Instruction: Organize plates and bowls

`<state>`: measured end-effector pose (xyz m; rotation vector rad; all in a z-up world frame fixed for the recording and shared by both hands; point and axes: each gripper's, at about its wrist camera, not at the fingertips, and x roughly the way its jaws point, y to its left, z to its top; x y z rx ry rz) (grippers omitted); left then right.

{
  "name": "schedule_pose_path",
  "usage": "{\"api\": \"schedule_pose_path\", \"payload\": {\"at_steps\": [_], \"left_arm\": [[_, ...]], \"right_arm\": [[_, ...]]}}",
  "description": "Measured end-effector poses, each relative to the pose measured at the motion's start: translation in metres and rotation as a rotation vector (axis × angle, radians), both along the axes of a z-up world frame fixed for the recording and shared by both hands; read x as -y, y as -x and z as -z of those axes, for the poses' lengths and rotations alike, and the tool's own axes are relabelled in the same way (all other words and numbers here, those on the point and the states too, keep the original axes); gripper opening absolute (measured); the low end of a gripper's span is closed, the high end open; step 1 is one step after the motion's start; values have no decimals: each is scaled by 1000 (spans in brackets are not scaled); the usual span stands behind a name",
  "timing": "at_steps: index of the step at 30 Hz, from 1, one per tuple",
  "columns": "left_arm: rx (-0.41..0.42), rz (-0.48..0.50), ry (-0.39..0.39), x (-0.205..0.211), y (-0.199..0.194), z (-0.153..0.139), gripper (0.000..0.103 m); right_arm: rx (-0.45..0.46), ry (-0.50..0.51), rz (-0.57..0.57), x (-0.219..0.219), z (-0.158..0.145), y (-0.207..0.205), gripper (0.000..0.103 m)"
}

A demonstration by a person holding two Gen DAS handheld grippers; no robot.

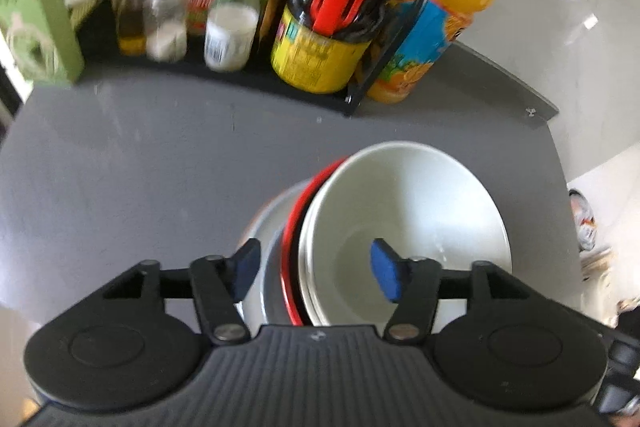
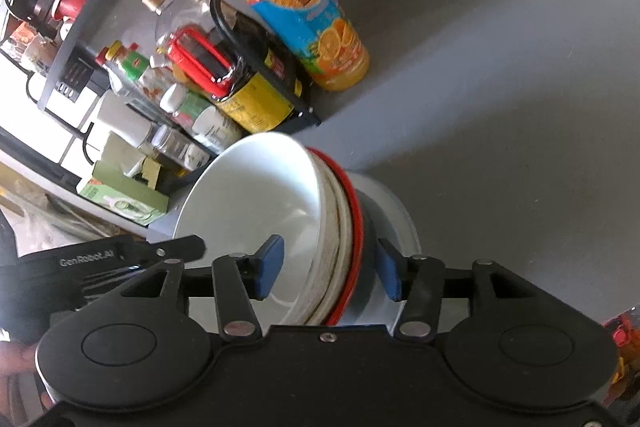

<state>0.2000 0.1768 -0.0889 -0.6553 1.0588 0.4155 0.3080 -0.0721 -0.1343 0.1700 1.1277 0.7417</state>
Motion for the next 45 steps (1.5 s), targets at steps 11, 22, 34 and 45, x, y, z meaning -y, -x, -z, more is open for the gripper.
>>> {"api": "schedule_pose_path", "payload": {"at_steps": [11,22,34,45], "left_arm": [[23,207,-79,-12,-35,-7,76],[84,318,-127,4,-55,-26,86],[106,387,-168,64,-15,-63,93],[124,367,-223,120,61,-105,102]], "right_arm": [[68,25,150,14,-11,7,66],[149,66,309,56,-33,29,80],[233,79,382,126,-70,95,103],[279,70,426,174,-93,161,103]]}}
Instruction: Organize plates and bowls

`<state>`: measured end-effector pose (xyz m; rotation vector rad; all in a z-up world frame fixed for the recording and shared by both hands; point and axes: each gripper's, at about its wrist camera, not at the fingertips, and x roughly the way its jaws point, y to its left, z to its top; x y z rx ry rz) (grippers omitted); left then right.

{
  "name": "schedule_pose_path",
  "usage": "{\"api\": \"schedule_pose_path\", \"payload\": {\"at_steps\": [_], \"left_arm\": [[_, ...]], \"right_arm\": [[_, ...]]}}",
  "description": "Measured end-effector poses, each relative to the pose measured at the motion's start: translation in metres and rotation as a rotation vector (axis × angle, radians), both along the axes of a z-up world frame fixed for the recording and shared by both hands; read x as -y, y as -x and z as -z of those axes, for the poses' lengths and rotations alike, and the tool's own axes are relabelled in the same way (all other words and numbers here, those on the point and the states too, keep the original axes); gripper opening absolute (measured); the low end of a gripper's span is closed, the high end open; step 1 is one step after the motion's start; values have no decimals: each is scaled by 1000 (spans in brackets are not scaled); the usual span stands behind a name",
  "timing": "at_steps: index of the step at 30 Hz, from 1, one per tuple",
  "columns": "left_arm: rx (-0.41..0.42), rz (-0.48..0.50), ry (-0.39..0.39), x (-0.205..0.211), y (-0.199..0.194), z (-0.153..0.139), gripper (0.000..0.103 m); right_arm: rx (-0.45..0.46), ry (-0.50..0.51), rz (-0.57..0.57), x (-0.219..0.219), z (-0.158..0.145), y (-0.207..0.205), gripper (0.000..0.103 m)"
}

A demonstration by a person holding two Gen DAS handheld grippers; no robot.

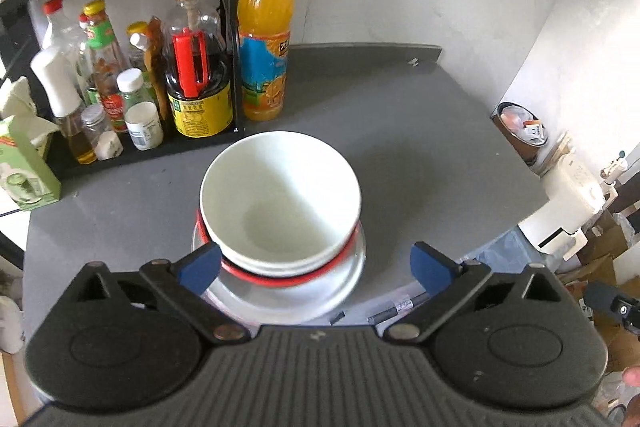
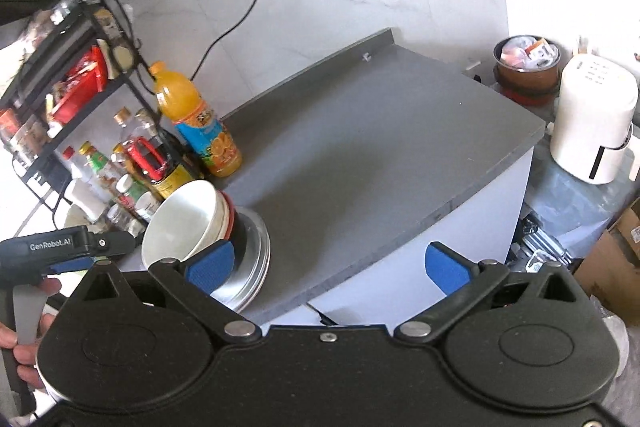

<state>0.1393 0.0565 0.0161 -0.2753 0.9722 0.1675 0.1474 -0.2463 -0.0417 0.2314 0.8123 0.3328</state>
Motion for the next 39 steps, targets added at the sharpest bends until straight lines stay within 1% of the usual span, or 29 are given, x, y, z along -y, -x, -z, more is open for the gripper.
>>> {"api": "schedule_pose_path", "payload": {"at_steps": [2,6,13,18,25,29,32,39], "left_arm": [[5,1,-5,6,12,-8,102],[14,2,-22,14,34,-21,103],[46,-13,-36,10,63,-36,103],[65,12,-8,-2,76,-33,103],[63,78,1,-17,100,-27,103],[67,106,-23,-23,113,-27,103],[72,125,-25,-27,119,-26,103],[69,124,-41,-34,127,-24,103]], "right_arm": [[11,15,2,3,-5,9,103],[38,15,9,5,-17,26,103],[56,62,13,-6,-26,47,103],[84,84,18,-19,-31,62,103],[103,98,57,-42,-37,80,103],[110,142,74,-55,-37,90,103],[105,151,102,-59,-36,97,103],[103,183,140,-69,-35,115,103]]}}
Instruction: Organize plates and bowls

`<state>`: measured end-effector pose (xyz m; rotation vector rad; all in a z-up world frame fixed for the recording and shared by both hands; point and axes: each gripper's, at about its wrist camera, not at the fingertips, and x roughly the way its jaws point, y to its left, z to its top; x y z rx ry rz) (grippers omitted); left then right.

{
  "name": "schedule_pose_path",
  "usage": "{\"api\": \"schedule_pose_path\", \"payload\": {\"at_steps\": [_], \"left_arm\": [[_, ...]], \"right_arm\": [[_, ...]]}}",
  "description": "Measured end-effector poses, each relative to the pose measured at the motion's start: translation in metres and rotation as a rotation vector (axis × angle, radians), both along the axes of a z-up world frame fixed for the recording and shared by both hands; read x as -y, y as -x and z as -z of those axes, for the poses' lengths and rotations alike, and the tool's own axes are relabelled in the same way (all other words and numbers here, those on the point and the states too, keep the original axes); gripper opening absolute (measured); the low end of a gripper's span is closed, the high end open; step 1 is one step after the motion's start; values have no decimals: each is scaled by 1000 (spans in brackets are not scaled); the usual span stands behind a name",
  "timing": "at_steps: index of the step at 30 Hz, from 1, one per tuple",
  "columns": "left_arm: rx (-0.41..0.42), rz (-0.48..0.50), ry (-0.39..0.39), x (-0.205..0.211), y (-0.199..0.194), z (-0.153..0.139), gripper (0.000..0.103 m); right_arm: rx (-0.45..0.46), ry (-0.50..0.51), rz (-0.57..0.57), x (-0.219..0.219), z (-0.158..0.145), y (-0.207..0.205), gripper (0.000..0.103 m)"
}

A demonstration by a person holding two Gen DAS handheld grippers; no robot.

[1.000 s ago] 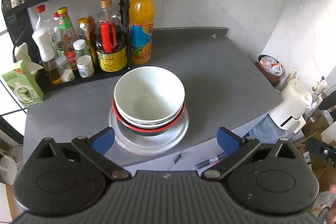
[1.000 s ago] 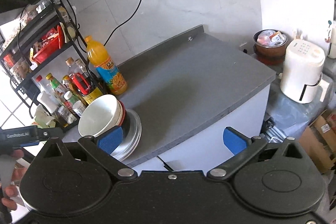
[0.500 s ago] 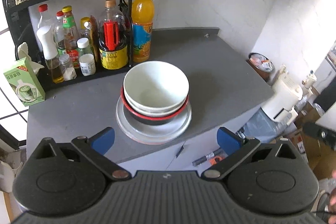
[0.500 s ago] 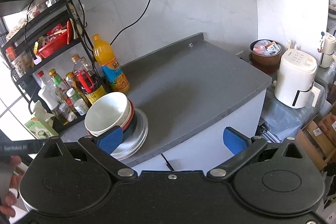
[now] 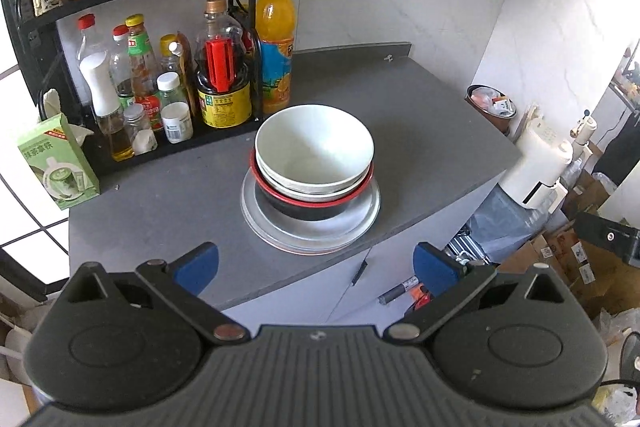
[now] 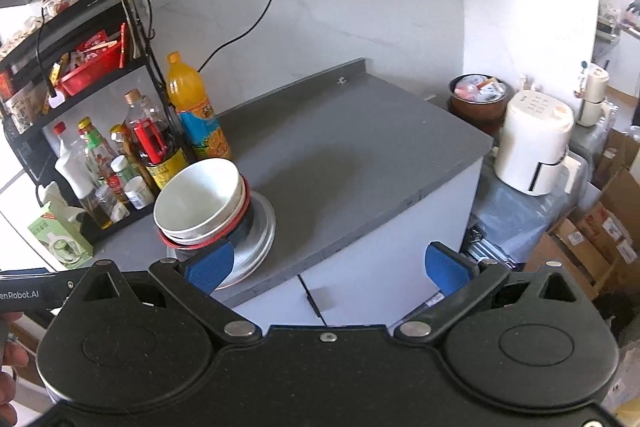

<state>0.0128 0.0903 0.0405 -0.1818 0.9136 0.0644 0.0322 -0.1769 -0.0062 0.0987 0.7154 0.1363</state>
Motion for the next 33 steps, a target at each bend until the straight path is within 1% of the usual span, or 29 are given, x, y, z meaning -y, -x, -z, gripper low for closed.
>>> {"api": "schedule_pose_path", "payload": {"at_steps": [4,6,11,13,15,23,28,33], "left_arm": [[9,-7,-26,2,3,2,103],[14,-15,-26,3,6,2,103],[-2,4,-34,7,15,4,103],[-12,16,-37,9,18,4,103],[-14,26,-41,11,22,3,103],[2,30,-50,13,29,-3,103],[3,8,-50,9,31,-2,103],[19,-5,-55,5,31,-5,103]], "right_arm": [[-9,20,4,-7,4,7,103],[-5,29,3,-10,5,11,103],[-2,28,-2,-17,2,21,103],[7,47,-13,-22,0,25,103],[11,63,-22,-25,-1,26,103],[13,60,-27,-26,-5,28,103],[16,71,-49,-35,-5,28,103],[25,69,-36,-36,-7,26,103]]}}
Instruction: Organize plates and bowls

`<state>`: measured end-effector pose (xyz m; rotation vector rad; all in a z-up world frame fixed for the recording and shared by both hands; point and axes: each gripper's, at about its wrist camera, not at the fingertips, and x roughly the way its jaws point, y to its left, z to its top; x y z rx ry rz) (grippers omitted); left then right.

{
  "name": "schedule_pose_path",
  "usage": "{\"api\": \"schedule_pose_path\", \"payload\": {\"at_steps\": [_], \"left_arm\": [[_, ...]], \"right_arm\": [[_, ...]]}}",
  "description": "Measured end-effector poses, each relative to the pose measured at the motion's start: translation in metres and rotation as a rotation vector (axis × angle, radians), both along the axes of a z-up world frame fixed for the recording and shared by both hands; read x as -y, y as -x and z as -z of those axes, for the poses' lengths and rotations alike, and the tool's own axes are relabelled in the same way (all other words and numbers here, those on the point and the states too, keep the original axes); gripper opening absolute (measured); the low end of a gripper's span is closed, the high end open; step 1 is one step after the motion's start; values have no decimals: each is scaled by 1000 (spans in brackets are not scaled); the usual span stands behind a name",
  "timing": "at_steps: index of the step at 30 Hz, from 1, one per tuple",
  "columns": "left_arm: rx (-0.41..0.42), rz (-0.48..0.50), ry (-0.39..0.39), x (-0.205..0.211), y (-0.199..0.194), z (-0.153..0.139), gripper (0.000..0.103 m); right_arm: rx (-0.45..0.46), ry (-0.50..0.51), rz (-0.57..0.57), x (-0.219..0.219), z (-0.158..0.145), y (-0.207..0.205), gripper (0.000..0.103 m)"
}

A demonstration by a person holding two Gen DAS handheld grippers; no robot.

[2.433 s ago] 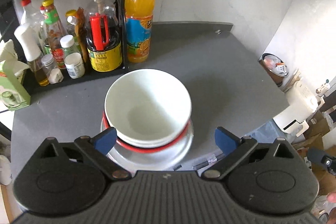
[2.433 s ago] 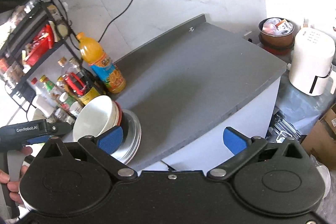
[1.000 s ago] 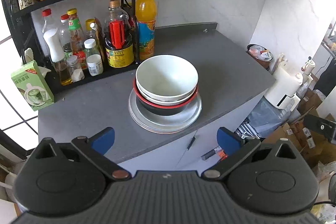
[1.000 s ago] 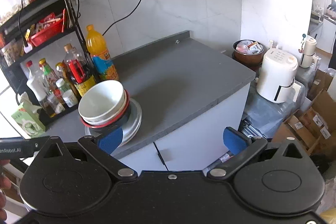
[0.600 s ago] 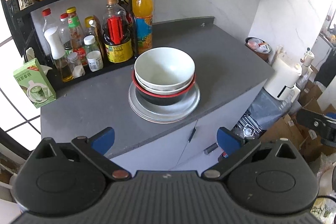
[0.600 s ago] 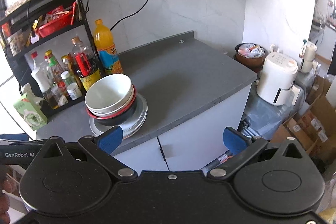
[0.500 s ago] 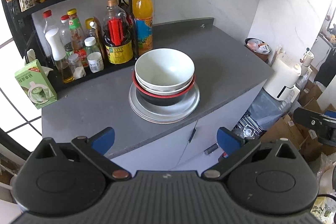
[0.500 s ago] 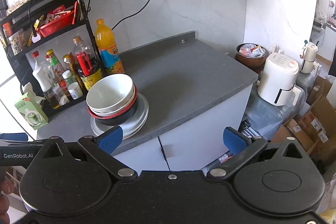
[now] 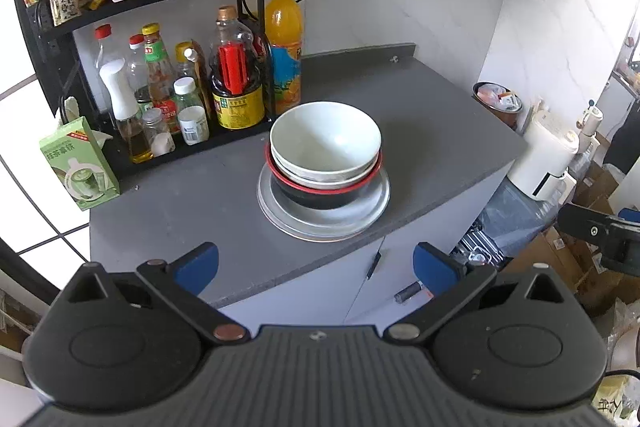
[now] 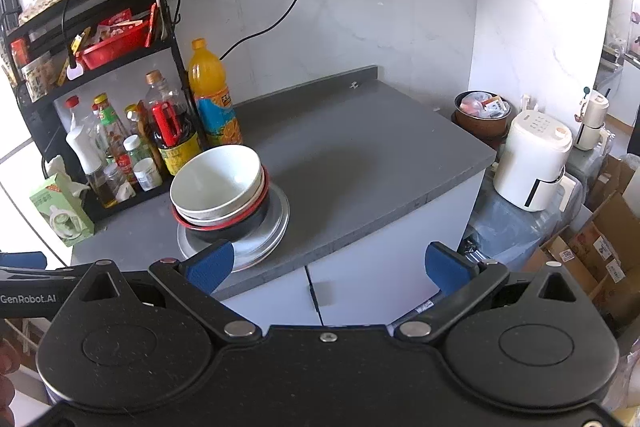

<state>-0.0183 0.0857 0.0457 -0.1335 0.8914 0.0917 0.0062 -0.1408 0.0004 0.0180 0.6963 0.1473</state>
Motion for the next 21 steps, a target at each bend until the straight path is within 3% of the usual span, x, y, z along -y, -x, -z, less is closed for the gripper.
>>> {"api": "schedule_pose_path", "payload": {"at_steps": [21], "left_arm": [[-13,0,-14,-4,-7,1,103]], "right_arm": [[-28,4,-11,0,3,-8,103]]}}
